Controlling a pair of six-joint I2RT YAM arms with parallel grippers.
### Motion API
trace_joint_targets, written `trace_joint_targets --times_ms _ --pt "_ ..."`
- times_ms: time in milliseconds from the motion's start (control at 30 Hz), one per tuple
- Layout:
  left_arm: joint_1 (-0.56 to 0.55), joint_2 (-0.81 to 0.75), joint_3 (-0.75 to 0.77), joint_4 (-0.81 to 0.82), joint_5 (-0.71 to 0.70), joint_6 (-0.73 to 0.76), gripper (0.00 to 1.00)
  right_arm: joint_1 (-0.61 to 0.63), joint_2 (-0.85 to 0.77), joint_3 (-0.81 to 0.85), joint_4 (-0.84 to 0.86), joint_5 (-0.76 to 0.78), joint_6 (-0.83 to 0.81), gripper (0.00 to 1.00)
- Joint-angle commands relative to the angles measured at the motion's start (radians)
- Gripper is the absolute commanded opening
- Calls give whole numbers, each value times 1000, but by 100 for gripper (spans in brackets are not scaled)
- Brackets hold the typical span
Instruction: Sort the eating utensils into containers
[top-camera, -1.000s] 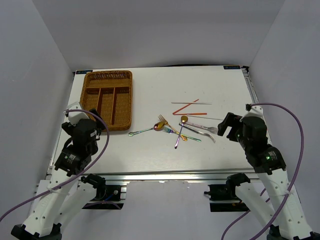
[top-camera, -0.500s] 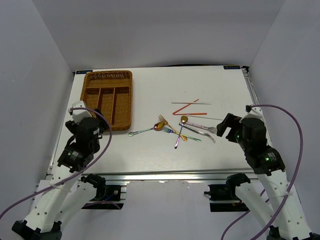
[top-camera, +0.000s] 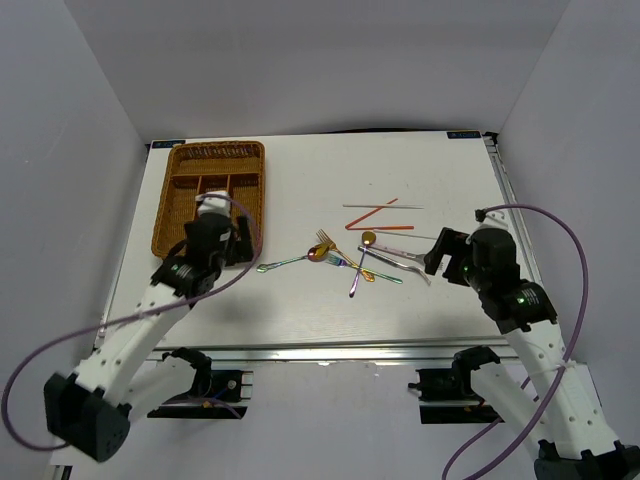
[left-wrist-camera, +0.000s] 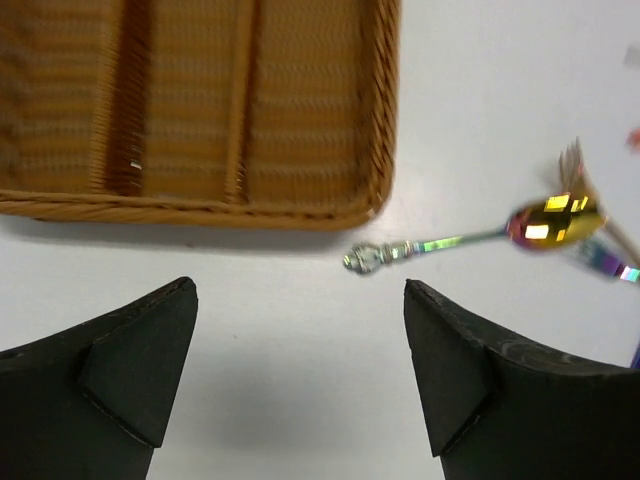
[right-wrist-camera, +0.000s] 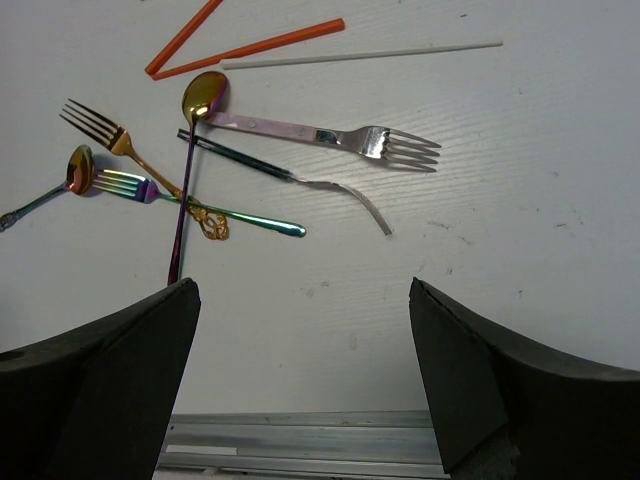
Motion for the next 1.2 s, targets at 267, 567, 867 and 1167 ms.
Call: trace_joint_targets --times_ms 267,567,867,1167 --pt "-198 572 321 -99 309 240 94 6 21 -26 80 -173 -6 89" --pt "-200 862 505 -113 518 414 87 6 26 -36 94 -277 1 89" --pt "-123 962 536 -84 607 448 68 6 -10 -31 82 -317 -9 89" --pt "-116 1067 565 -76 615 446 65 6 -39 -19 74 -312 -13 89"
